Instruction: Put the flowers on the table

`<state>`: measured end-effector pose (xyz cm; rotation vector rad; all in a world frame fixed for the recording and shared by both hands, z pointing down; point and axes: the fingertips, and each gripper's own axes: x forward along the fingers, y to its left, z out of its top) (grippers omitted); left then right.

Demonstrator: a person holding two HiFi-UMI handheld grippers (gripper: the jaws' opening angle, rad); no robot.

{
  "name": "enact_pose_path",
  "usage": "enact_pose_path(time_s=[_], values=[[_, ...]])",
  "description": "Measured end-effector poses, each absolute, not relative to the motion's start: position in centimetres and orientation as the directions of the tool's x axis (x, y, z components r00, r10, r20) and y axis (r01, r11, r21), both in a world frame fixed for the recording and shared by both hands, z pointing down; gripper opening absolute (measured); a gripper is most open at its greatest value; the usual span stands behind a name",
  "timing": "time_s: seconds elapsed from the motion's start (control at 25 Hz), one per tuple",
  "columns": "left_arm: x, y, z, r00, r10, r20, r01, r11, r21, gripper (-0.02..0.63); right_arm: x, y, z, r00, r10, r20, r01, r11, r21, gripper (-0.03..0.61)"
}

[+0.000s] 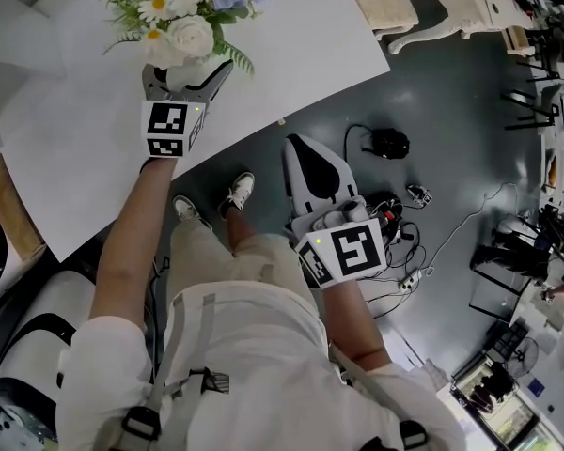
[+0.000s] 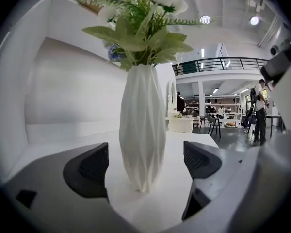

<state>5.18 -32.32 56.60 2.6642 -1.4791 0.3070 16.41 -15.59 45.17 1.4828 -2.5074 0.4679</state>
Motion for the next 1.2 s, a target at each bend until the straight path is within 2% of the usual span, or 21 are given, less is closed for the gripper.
enact_pose_path(time_s=[0.48,1.04,1.2], values=[[-0.7,-27.0,53.8,0.515,-0.830,0.212,-0.847,-0.531,-0.018,0.468,12.0,-12.5,42.6,-0.454,-0.841,0.293,-0.891,0.425,-0.161,0.009],[-7.6,-20.9,45.6,0.537,-0.822,0.188,-0.839,-0.544,0.016,0.465,6.4,-9.8,36.6,-0.423,-0.875,0.238,-0.906,0.402,-0.133,0.009],[-9.0,-19.6,43.6,0.538,-0.825,0.170,-0.840,-0.542,0.026,0.439,5.9,-10.0,35.7,-0.415,-0.880,0.228,-0.910,0.398,-0.118,0.009]])
